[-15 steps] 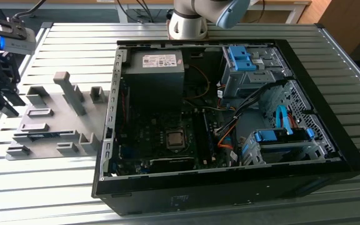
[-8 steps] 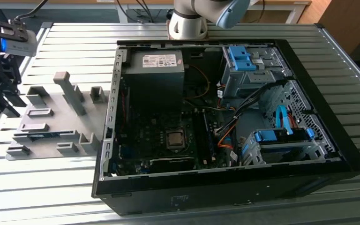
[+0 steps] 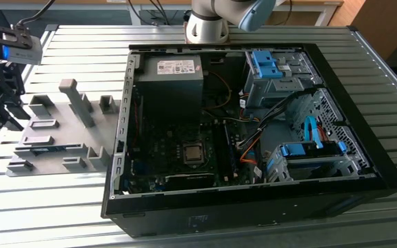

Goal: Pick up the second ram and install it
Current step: 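Pick up the second ram and move it above second insertion slot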

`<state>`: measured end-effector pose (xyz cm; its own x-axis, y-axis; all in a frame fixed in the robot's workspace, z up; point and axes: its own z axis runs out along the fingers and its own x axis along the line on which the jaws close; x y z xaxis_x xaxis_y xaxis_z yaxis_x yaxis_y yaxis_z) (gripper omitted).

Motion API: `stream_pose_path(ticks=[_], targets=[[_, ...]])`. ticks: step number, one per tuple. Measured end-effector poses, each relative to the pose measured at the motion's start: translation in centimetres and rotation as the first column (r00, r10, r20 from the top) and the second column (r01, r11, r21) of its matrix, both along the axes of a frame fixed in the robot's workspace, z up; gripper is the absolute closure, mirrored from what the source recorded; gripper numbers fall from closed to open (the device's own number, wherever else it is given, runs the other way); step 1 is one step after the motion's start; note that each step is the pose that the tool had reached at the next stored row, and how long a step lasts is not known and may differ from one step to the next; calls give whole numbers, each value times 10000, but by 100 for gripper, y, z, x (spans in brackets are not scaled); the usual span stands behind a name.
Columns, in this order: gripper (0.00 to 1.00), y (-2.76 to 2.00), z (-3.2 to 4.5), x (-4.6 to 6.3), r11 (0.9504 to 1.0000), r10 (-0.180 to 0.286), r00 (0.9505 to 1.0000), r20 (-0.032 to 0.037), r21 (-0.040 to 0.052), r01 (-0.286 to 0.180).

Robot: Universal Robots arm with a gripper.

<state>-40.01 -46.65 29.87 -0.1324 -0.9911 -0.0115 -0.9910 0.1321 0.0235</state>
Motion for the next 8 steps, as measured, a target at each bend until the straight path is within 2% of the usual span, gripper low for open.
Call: stream_pose_path(ticks=[8], targets=[[67,-12,-41,0,10000,0,10000,8,0,0]])
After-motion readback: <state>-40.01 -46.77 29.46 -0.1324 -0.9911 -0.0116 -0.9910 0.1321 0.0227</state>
